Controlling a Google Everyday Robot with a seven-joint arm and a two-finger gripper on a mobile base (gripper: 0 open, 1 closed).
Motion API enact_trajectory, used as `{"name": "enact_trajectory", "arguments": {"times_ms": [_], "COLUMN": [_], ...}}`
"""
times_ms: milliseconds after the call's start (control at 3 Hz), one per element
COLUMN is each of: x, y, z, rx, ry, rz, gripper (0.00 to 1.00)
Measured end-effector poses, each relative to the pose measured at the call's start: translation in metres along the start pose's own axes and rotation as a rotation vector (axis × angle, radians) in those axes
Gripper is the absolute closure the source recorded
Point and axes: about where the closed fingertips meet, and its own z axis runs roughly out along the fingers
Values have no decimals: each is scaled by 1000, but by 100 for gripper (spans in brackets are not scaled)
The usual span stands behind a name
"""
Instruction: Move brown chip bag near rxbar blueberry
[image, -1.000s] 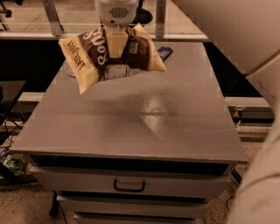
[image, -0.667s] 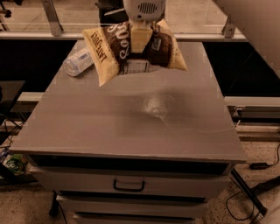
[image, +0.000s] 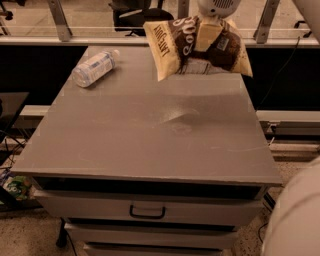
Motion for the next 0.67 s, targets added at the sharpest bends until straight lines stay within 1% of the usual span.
{"name": "enact_trajectory", "arguments": {"times_ms": [333, 667], "x": [29, 53], "y": [-22, -44], "z": [15, 36], "rx": [4, 12], "ry": [7, 16], "rz": [34, 62], "gripper": [100, 100]}}
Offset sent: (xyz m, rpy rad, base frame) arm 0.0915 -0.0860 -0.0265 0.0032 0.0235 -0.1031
